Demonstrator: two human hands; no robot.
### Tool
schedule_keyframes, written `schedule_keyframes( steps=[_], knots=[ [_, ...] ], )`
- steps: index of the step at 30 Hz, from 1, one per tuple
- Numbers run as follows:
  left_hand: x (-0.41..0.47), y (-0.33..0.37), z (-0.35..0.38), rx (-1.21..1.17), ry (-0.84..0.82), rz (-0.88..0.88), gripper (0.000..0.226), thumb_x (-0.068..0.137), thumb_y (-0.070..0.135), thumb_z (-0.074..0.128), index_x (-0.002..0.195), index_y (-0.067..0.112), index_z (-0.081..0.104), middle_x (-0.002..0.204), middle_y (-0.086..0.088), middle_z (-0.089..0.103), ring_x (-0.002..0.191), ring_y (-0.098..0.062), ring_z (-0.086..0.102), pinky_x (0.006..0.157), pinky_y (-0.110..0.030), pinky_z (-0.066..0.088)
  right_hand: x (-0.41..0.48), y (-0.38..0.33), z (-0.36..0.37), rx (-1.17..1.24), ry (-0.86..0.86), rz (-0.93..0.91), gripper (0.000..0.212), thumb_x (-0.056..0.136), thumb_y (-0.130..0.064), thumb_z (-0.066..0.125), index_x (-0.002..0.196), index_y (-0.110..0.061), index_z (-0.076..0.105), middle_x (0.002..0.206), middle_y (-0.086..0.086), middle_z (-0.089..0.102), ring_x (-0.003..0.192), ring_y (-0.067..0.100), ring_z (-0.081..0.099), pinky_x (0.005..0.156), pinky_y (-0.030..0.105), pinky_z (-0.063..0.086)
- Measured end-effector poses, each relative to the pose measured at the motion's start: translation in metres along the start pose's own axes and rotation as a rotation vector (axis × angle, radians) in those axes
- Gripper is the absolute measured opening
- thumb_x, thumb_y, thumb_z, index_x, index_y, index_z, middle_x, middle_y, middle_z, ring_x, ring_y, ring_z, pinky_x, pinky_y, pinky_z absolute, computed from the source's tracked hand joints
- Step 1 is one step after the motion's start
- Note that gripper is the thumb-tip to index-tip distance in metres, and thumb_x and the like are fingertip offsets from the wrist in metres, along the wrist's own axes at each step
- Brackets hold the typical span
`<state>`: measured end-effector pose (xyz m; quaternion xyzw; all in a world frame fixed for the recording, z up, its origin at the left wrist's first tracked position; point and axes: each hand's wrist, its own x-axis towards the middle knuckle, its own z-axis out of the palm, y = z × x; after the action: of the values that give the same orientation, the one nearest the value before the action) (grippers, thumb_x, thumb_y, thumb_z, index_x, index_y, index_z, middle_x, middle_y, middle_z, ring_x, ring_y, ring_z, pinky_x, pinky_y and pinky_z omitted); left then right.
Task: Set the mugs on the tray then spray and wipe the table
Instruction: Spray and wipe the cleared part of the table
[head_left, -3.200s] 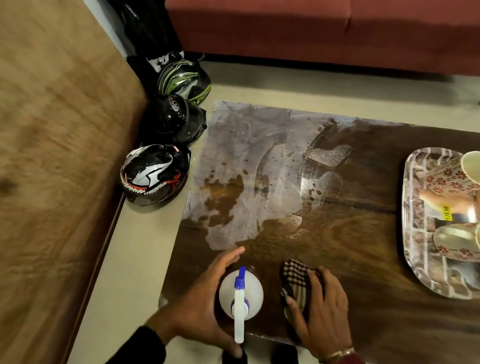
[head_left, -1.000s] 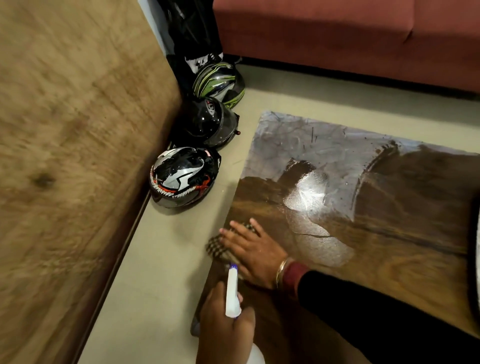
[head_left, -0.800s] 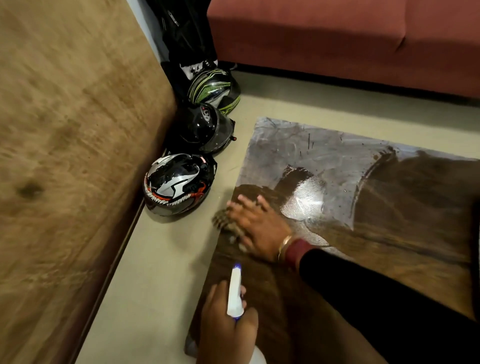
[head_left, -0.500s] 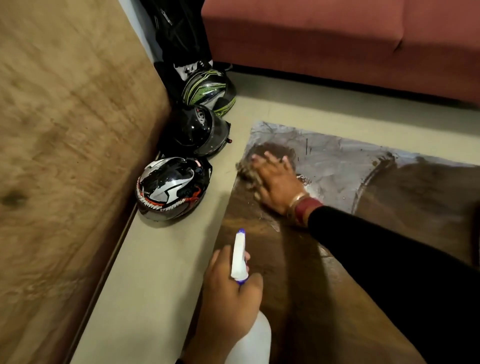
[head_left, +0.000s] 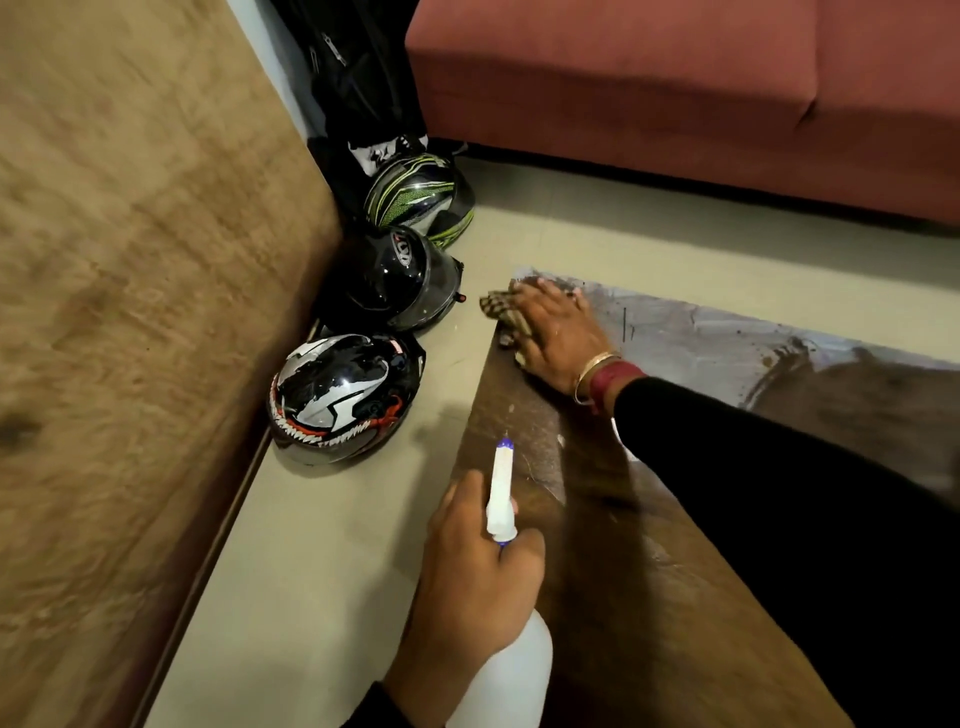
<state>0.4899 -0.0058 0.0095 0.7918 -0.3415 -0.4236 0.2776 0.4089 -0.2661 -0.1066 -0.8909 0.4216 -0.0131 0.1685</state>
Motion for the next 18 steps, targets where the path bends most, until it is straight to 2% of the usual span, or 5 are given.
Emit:
schedule_keyframes(
  steps=[3, 8, 13, 16, 18],
  knots=[
    [0.004, 0.009, 0.003, -0.006, 0.011, 0.01, 0.023, 0.064, 0.035, 0.058, 0.085, 0.029, 0.054, 0.084, 0.0, 0.062, 0.076, -0.026, 0.068, 0.073, -0.053, 0.06, 0.002, 0.007, -0.005, -0.034, -0.076, -0.112, 0.064, 0.099, -0.048, 0.036, 0.158, -0.024, 0.031, 0.167, -0.001, 0.027, 0.155, 0.023, 0.018, 0.124, 0.056, 0.007],
    [0.012, 0.018, 0.011, 0.019, 0.032, 0.092, 0.023, 0.063, 0.025, 0.059, 0.085, 0.028, 0.056, 0.085, 0.003, 0.057, 0.079, -0.023, 0.061, 0.074, -0.052, 0.058, 0.061, 0.011, -0.021, 0.02, -0.01, 0.18, 0.06, 0.101, -0.04, 0.046, 0.156, -0.022, 0.032, 0.166, 0.002, 0.029, 0.153, 0.03, 0.023, 0.124, 0.057, 0.016],
    [0.008, 0.027, 0.022, 0.035, 0.056, 0.044, 0.017, 0.066, 0.026, 0.062, 0.081, 0.028, 0.053, 0.083, 0.001, 0.059, 0.078, -0.024, 0.063, 0.077, -0.052, 0.058, 0.009, 0.024, -0.016, 0.031, -0.006, 0.152, 0.063, 0.099, -0.042, 0.044, 0.157, -0.023, 0.03, 0.166, 0.003, 0.029, 0.153, 0.029, 0.024, 0.124, 0.055, 0.017],
    [0.0, 0.035, 0.03, 0.088, -0.033, 0.028, 0.018, 0.077, 0.021, 0.068, 0.084, 0.029, 0.053, 0.088, 0.005, 0.057, 0.086, -0.018, 0.06, 0.086, -0.045, 0.056, -0.043, 0.077, -0.017, 0.046, 0.146, 0.47, 0.066, 0.092, -0.041, 0.034, 0.153, -0.016, 0.037, 0.16, 0.01, 0.038, 0.147, 0.032, 0.034, 0.12, 0.056, 0.027],
    [-0.004, 0.039, 0.034, 0.121, -0.077, 0.041, 0.024, 0.08, 0.019, 0.07, 0.085, 0.034, 0.051, 0.091, 0.006, 0.056, 0.091, -0.014, 0.059, 0.089, -0.041, 0.055, -0.081, 0.118, -0.021, 0.054, 0.242, 0.728, 0.069, 0.091, -0.039, 0.031, 0.153, -0.01, 0.037, 0.16, 0.013, 0.038, 0.148, 0.033, 0.033, 0.12, 0.059, 0.026]
  ],
)
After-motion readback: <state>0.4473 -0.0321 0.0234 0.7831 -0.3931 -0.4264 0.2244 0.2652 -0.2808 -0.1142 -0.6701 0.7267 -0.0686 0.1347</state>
